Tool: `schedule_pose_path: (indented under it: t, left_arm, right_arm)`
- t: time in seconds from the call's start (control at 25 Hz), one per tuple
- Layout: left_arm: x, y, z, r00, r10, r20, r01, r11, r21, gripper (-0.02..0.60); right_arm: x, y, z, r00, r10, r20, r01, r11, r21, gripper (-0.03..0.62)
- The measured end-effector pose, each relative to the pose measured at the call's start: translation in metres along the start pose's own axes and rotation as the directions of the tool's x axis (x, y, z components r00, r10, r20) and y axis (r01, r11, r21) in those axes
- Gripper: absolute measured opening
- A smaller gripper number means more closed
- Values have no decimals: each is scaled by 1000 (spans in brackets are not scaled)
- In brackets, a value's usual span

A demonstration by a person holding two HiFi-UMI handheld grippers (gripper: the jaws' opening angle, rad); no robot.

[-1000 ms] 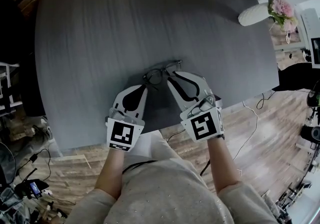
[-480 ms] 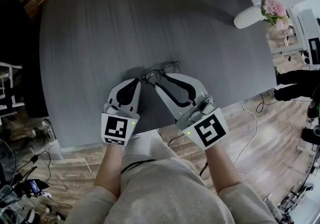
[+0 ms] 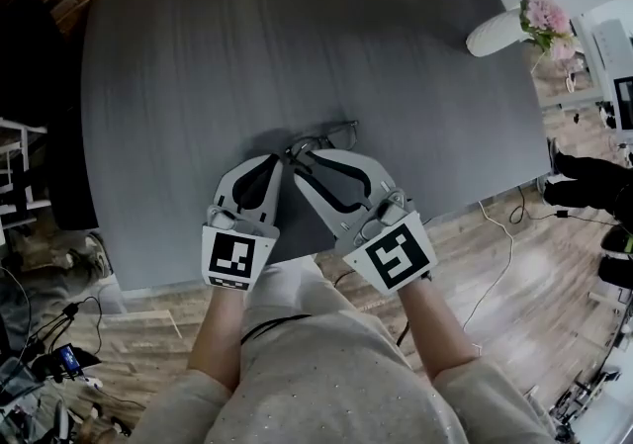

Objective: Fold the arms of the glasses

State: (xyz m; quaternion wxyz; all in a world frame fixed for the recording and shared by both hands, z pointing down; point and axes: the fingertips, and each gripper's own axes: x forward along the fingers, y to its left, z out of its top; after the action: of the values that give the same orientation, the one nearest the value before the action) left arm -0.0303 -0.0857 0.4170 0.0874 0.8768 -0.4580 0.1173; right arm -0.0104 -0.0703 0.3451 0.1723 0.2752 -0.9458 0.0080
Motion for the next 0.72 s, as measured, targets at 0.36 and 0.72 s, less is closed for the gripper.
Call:
schedule_pose_path:
  t: [0.36,0.72]
  left_arm:
    - [9,1,-2,1000,12,-8,-12,1000,-9,-2]
    - [11,7,-4,1000,14,-19,-14,1000,-14,-2]
  right_arm:
    - [-5,-16,-13,1000,-26,1,26,1000,14,25]
    - [-8,-39,-32,996,-83,-15,84,996,44,28]
